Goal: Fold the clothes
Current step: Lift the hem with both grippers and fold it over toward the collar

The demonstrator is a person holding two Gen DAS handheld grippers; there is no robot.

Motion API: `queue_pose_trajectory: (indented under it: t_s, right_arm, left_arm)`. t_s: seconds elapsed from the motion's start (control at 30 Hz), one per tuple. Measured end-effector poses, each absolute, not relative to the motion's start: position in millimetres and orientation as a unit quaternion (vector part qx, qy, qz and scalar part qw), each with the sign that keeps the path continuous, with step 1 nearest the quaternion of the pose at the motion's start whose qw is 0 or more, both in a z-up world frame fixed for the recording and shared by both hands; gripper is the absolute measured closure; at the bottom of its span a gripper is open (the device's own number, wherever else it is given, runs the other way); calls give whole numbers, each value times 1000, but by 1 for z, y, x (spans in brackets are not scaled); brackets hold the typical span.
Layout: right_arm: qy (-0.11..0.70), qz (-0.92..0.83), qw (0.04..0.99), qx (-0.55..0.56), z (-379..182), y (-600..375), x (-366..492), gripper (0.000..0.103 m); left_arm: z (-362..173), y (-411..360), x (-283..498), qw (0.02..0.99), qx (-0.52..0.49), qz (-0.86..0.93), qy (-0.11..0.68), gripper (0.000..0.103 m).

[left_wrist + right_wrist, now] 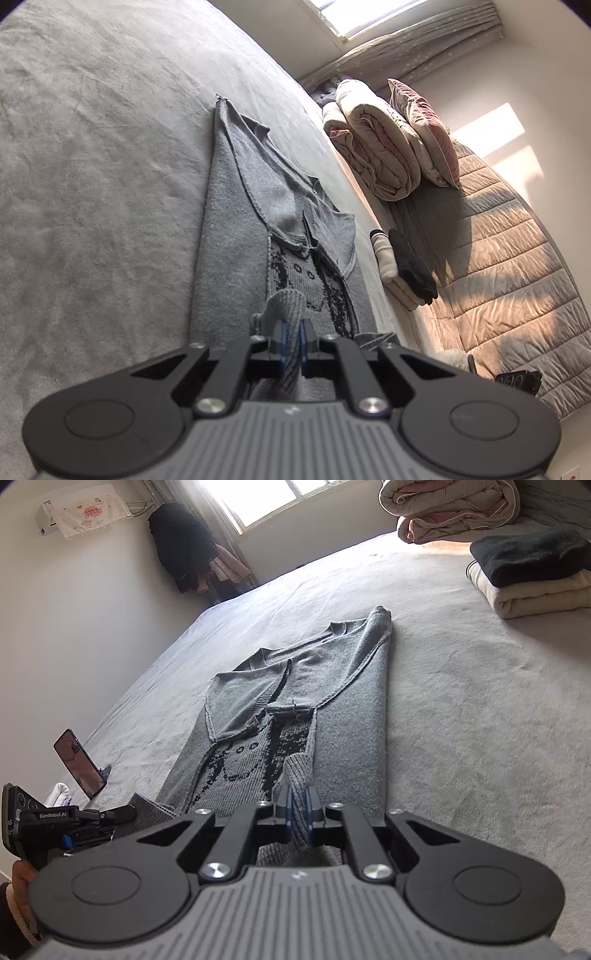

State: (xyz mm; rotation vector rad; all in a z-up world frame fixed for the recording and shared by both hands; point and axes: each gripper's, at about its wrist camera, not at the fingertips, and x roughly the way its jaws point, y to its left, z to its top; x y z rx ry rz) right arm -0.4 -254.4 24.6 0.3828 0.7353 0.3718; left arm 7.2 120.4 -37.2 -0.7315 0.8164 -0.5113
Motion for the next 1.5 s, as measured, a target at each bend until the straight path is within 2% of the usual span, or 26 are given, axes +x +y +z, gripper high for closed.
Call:
queue_pose_trajectory:
  t_s: [0.3,0.57,0.7,0.77,0.87,1.13,1.2,1.3,1.5]
  right_arm:
    - [333,179,905,192,42,-260,22,93]
    - [329,167,896,248,17,-284,61,93]
    - [356,157,880,274,-9,-289,76,93]
    - [365,160,873,280,-19,-290,78,92]
    - [359,175,870,289,-15,-293,78,85]
    - [363,208,850,321,-20,-289,93,82]
    - [360,224,845,325,-19,-286,93,82]
    - [344,279,816,373,-16,-289,93,89]
    - [324,309,773,449,-18,-303,95,90]
  left_arm:
    - [-10,109,41,829,-344,-260,356,97]
    - [-49,131,82,819,-396,-206,360,97]
    - [-71,126,97,818,-382,-180,390,97]
    - [-76,127,100,811,-393,-183,393,96]
    - [-77,128,103,805,-402,-188,394,94]
    - [-73,122,105,813,-383,-199,392,92]
    - [-72,120,104,820,-373,-204,384,94]
    - [-71,120,104,820,-379,-208,376,95]
    - [-72,121,103,822,-384,-208,366,95]
